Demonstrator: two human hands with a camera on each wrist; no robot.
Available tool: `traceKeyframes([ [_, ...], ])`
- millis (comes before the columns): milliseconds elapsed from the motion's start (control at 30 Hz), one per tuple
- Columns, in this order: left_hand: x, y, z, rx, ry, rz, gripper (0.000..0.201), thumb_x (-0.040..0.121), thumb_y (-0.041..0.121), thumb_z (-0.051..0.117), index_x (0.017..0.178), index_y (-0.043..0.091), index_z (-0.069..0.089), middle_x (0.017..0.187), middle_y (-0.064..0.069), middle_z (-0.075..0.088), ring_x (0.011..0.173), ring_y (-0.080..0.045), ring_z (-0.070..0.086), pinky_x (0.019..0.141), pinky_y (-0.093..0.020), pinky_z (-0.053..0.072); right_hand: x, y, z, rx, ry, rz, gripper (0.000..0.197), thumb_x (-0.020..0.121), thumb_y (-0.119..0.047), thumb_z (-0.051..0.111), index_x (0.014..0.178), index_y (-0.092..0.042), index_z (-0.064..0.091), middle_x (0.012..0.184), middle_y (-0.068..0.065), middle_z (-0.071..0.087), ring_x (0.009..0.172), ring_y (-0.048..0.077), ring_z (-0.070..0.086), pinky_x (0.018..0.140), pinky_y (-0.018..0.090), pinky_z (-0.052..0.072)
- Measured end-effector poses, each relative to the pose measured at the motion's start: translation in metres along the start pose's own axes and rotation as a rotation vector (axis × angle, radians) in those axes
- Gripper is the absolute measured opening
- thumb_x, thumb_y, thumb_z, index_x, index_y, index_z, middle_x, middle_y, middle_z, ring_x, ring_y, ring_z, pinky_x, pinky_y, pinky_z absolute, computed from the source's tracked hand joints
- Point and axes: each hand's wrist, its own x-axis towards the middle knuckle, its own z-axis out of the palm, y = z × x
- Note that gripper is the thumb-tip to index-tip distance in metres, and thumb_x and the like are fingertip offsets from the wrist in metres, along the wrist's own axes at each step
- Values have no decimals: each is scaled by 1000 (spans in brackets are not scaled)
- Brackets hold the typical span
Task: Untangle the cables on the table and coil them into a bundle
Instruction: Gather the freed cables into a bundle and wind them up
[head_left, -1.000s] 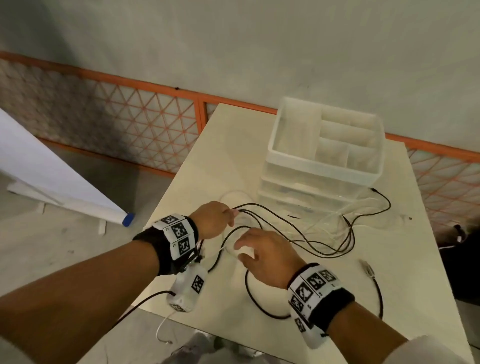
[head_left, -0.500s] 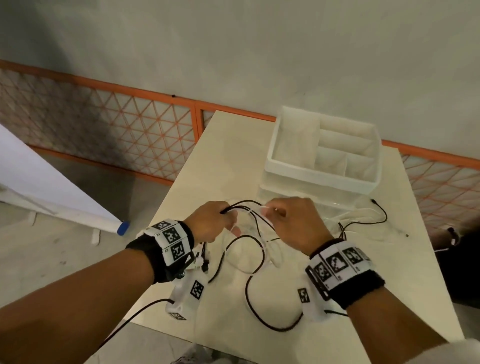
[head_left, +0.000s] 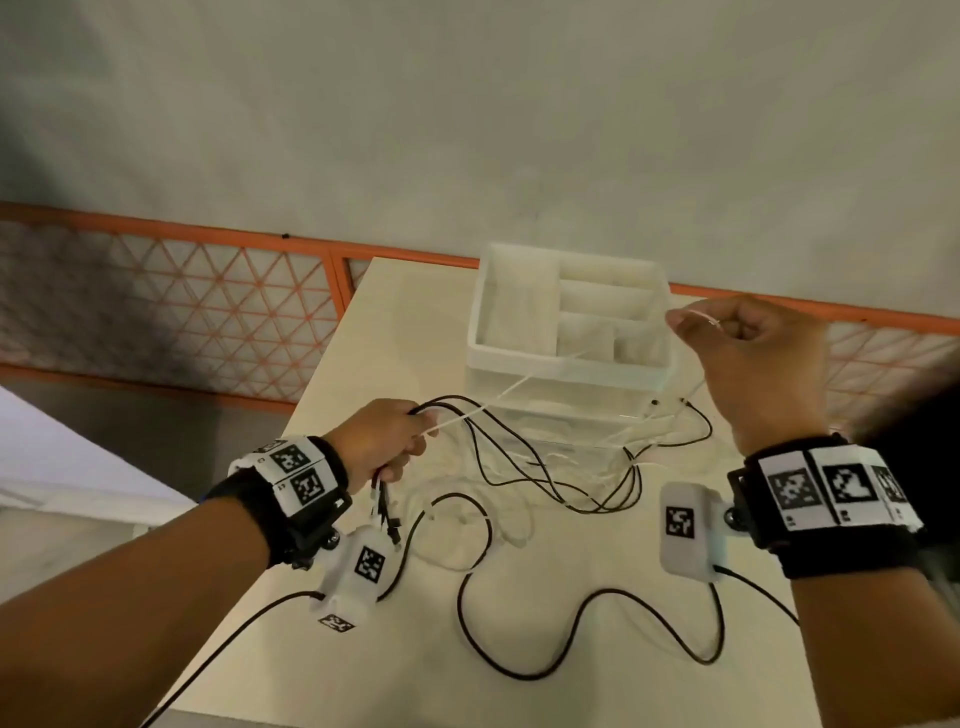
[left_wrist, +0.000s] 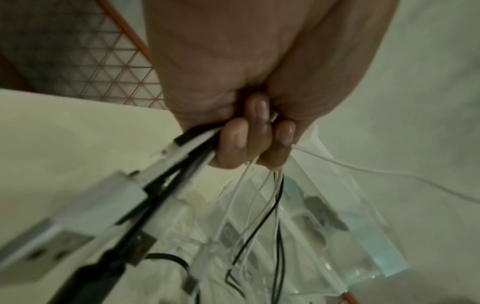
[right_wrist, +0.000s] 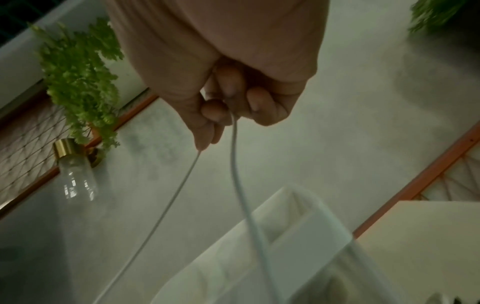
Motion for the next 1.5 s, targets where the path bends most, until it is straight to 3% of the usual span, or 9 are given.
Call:
traceKeyframes([
  [100, 1, 8, -2, -120, 34, -14, 22, 102, 21, 48, 87, 6, 57, 53, 3, 35, 39, -8, 22, 34, -20, 20, 7, 19, -12, -153, -61, 66, 8, 85, -30, 78, 81, -24, 75, 68, -3, 67, 55, 0, 52, 56, 19, 43],
  [233, 1, 6, -4, -58, 39, 2, 21, 102, 20, 48, 88, 7, 57, 55, 0, 40, 40, -9, 24, 35, -20, 22, 1, 50, -16, -212, -45, 189, 36, 89, -41, 70, 78, -6, 73, 66, 18, 68, 57, 32, 59, 60, 37, 49],
  [333, -3, 4, -3, 185, -13, -9, 18, 98, 16, 51, 90, 4, 62, 66, -6, 68, 41, -12, 26, 38, -22, 23, -6, 37, -16, -108, -59, 142, 23, 92, -40, 69, 77, -24, 76, 60, 12, 66, 52, 24, 61, 56, 37, 51],
  [533, -11, 38, 19, -24, 62, 118, 16, 98, 13, 50, 88, 6, 61, 95, -13, 77, 40, -11, 26, 39, -22, 25, -38, -9, 7, 32, -670, 53, 17, 93, -13, 67, 87, -24, 79, 73, 7, 75, 58, 21, 67, 60, 32, 56],
  [700, -24, 76, 57, -180, -161, 274, 15, 100, 21, 51, 96, 11, 62, 97, -7, 75, 44, -10, 33, 43, -24, 28, -54, -24, 27, 86, -852, -4, 15, 87, -13, 68, 78, -16, 80, 62, -4, 71, 46, 10, 53, 54, 22, 46],
  [833, -27, 75, 77, -134, -271, 308, 18, 100, 17, 51, 84, 13, 59, 62, -1, 59, 47, -13, 34, 45, -27, 25, -43, -31, 16, 268, -722, -36, 19, 88, -1, 62, 82, -7, 79, 58, 1, 69, 40, 5, 44, 45, 18, 36],
  [967, -18, 57, 71, -131, -302, 286, 23, 104, 23, 44, 90, 10, 57, 70, -2, 47, 46, -11, 31, 46, -25, 28, -22, -21, -3, 438, -464, 23, 21, 79, -15, 59, 78, -7, 79, 71, 16, 74, 42, 18, 39, 44, 20, 31],
  [1233, -1, 41, 43, 81, -82, 267, 25, 96, 29, 60, 82, 9, 60, 59, 4, 42, 47, -11, 30, 43, -21, 29, 0, 16, -15, 208, -6, 30, 28, 93, -12, 67, 87, -38, 76, 91, -11, 79, 80, 1, 66, 78, 24, 51],
  [1500, -2, 35, 19, 160, -67, 235, 36, 91, 43, 63, 75, 10, 61, 61, 0, 51, 50, -12, 32, 46, -22, 29, 10, 63, -18, -58, 229, 214, 18, 95, -36, 65, 93, -20, 75, 87, -2, 72, 79, 17, 64, 80, 35, 52],
])
